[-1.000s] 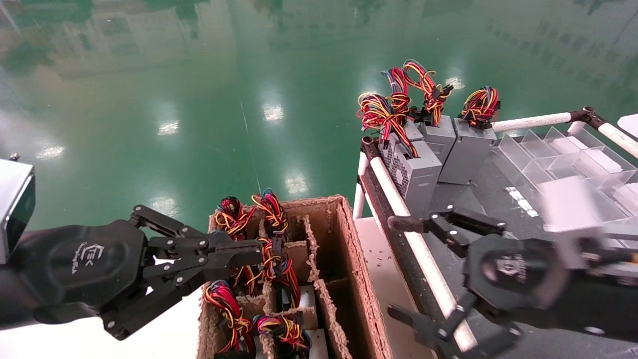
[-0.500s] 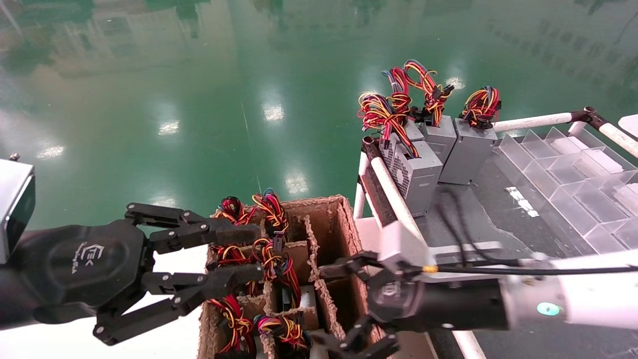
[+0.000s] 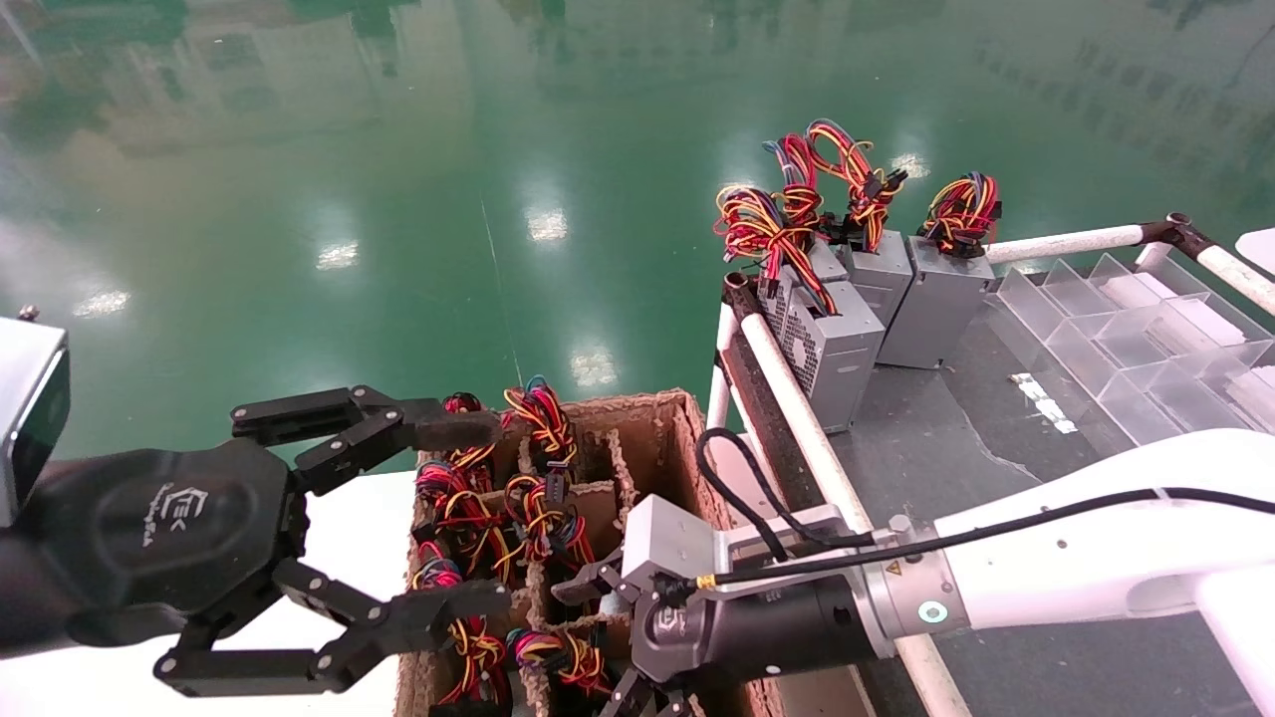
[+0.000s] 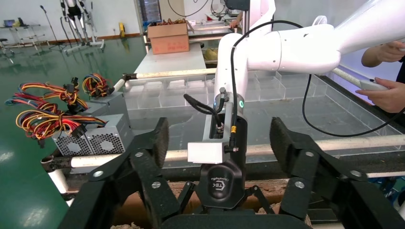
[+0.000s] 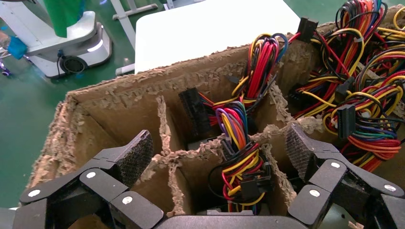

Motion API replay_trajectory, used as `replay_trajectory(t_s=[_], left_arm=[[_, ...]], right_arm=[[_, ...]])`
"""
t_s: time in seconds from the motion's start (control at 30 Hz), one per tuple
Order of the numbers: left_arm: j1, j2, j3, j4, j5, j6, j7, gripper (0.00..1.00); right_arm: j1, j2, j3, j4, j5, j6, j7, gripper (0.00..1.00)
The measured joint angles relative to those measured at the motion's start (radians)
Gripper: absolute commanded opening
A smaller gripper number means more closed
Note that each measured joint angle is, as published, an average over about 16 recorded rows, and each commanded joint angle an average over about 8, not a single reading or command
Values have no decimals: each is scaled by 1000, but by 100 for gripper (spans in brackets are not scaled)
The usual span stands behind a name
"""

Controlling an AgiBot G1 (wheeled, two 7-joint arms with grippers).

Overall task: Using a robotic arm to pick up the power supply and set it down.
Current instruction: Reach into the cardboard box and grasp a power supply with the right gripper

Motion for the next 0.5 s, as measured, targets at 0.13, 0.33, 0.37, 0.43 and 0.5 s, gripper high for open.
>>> replay_trajectory(t_s=[0.13, 0.33, 0.37, 0.43, 0.5], left_arm=[[0, 0, 0, 0, 0, 0, 0, 100], [0, 0, 0, 0, 0, 0, 0, 100], [0, 0, 0, 0, 0, 0, 0, 100], [0, 0, 0, 0, 0, 0, 0, 100], [0, 0, 0, 0, 0, 0, 0, 100]], right_arm=[[10, -20, -4, -38, -7, 1, -24, 0], [21, -43, -4, -93, -5, -1, -53, 0], [22, -46, -4, -101, -5, -2, -57, 0], [25, -53, -5, -118, -5, -4, -65, 0], [27, -60, -6, -133, -5, -5, -73, 0]])
